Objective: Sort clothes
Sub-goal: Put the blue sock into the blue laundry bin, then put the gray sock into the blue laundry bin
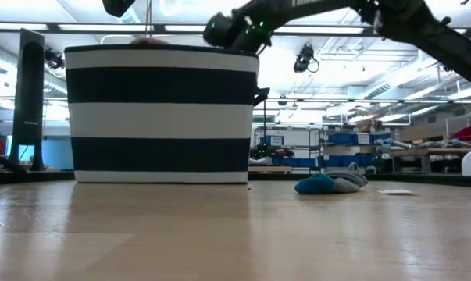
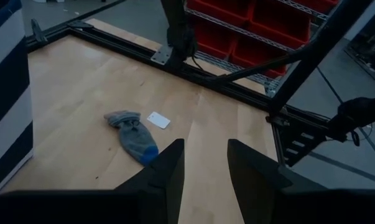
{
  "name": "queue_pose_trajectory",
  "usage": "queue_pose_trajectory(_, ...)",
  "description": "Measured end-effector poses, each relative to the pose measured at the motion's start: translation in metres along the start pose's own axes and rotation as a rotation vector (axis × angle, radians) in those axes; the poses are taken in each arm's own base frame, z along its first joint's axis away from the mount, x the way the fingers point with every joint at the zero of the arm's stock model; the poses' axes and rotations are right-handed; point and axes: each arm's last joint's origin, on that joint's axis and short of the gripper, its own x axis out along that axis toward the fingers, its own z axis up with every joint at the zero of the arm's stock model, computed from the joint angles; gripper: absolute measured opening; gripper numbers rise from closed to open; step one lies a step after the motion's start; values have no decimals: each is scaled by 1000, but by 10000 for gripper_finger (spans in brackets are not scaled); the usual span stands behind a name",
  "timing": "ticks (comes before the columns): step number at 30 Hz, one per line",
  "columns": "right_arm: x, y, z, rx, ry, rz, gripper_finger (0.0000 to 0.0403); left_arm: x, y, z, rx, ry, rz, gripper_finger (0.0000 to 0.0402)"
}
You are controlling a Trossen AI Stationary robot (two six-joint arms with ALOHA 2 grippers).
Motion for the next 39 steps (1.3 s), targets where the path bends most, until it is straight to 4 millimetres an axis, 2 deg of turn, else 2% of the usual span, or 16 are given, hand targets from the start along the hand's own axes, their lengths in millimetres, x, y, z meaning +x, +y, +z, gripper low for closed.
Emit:
queue_pose_trajectory(3,17,-11,-9,16,115,-36,1,0,0,0,0,4,-6,127)
queue_pose_trajectory(6,23,-16,-17,38,192,-68,6,0,0,0,2,7,-4,127)
queue_pose_trajectory(10,19,-16,-15,41,178,-55,15,0,0,-1,3,9,-5,127)
queue_pose_trajectory(13,8,-12,-10,29,118,-40,27,0,0,-1,3,10,-5,127)
queue_pose_trajectory(19,-43,-8,8,10,-66,9,75,0,0,-1,4,11,-4,127)
queue_pose_trajectory(24,-80,-9,12,-5,-140,20,133,0,0,-1,6,15,-2,127)
queue_pose_trajectory(32,-148,-4,6,-20,-235,38,202,0,1,-2,38,21,2,127)
queue_pose_trajectory(39,-205,2,-15,-28,-261,29,224,0,2,-3,48,35,12,127)
